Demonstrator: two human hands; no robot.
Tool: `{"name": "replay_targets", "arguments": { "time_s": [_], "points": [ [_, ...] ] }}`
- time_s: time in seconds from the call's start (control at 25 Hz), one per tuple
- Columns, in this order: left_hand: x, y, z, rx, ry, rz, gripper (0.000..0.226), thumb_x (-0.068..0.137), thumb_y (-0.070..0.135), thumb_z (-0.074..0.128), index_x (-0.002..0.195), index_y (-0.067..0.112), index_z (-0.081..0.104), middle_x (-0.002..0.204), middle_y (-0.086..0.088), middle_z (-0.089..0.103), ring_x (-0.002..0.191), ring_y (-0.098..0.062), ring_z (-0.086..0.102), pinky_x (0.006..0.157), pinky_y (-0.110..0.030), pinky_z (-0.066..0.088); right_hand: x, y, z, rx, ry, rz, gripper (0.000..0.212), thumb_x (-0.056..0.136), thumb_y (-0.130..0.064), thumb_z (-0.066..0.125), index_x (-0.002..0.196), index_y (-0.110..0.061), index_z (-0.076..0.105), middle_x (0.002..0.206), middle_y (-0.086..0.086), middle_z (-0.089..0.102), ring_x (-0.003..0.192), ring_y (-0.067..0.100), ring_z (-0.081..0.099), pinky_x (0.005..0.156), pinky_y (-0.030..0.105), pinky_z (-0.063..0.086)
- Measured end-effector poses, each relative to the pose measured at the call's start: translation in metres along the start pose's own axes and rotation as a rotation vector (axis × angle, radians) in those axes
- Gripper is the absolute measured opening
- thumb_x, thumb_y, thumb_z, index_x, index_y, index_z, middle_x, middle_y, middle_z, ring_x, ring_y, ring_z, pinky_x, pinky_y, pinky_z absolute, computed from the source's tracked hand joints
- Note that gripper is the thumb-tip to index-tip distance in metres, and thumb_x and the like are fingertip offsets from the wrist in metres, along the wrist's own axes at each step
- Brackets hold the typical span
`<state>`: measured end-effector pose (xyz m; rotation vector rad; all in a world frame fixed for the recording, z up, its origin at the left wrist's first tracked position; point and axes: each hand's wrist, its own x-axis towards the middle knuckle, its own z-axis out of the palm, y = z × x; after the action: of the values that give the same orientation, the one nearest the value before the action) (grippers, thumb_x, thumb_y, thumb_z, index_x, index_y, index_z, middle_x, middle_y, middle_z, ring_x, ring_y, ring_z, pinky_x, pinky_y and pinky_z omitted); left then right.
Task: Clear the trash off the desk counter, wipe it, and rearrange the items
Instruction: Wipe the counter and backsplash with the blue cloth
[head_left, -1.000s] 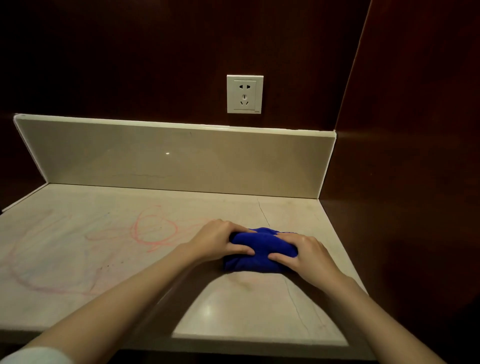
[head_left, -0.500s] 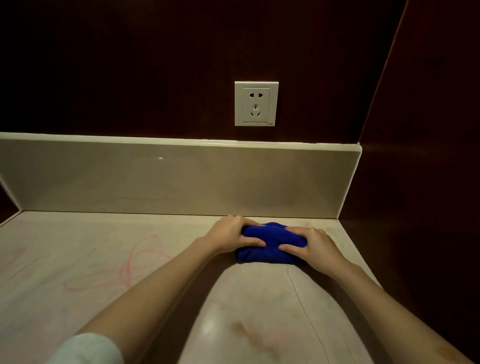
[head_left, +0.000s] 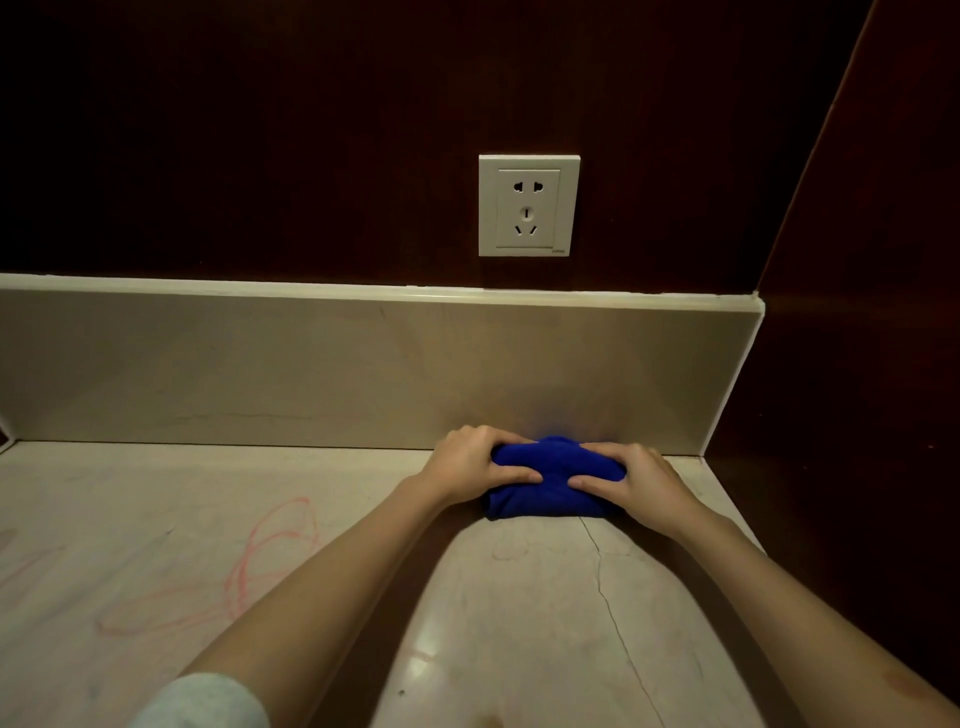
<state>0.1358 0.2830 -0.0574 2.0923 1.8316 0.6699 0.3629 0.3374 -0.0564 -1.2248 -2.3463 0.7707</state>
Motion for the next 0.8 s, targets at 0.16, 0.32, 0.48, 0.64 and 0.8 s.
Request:
{"name": "replay_targets", "arguments": {
  "time_s": [0.16, 0.32, 0.48, 0.64, 0.8],
  "points": [
    [0.0, 0.001, -0.001, -0.035, -0.023, -0.016, 0.05, 0.079, 0.06, 0.064, 0.121, 0.033, 0.064, 0.113, 0.011, 0.07, 0.099, -0.009, 0.064, 0.085, -0.028, 0.051, -0.002, 0.001, 0.004, 0.02, 0.002, 0.022, 0.048, 0.083, -0.045, 0.066, 0.128, -0.03, 0.057, 0.117, -0.013, 0.064, 0.104, 0.007, 0.059, 0.091, 0.034, 0.051],
    [-0.002, 0.001, -0.002, -0.072, -0.056, -0.041, 0.052, 0.078, 0.061, 0.066, 0.121, 0.032, 0.065, 0.114, 0.01, 0.07, 0.099, -0.009, 0.064, 0.087, -0.03, 0.052, -0.009, -0.003, 0.007, 0.009, 0.021, 0.031, 0.05, 0.086, -0.042, 0.064, 0.132, -0.028, 0.051, 0.125, -0.01, 0.059, 0.109, 0.008, 0.055, 0.095, 0.032, 0.048],
    [-0.008, 0.003, -0.002, -0.099, -0.052, -0.037, 0.047, 0.077, 0.06, 0.068, 0.115, 0.032, 0.068, 0.109, 0.011, 0.071, 0.097, -0.01, 0.064, 0.086, -0.031, 0.051, -0.021, -0.009, 0.013, -0.081, 0.068, 0.03, 0.05, 0.089, -0.047, 0.058, 0.134, -0.028, 0.049, 0.132, -0.009, 0.054, 0.117, 0.01, 0.051, 0.1, 0.035, 0.045],
    [-0.02, 0.005, 0.0, -0.125, -0.051, -0.021, 0.045, 0.077, 0.058, 0.069, 0.114, 0.033, 0.068, 0.11, 0.013, 0.071, 0.097, -0.01, 0.064, 0.087, -0.033, 0.05, -0.035, -0.015, 0.018, -0.119, 0.068, 0.053, 0.05, 0.091, -0.049, 0.052, 0.136, -0.028, 0.047, 0.134, -0.009, 0.054, 0.119, 0.011, 0.05, 0.1, 0.036, 0.046],
    [-0.042, 0.008, -0.001, -0.144, -0.061, -0.005, 0.041, 0.078, 0.056, 0.069, 0.113, 0.035, 0.069, 0.106, 0.015, 0.072, 0.095, -0.008, 0.064, 0.087, -0.033, 0.051, -0.055, -0.023, 0.026, -0.118, 0.081, 0.06, 0.049, 0.093, -0.048, 0.05, 0.137, -0.028, 0.046, 0.134, -0.01, 0.054, 0.119, 0.01, 0.05, 0.099, 0.033, 0.045]
  ]
}}
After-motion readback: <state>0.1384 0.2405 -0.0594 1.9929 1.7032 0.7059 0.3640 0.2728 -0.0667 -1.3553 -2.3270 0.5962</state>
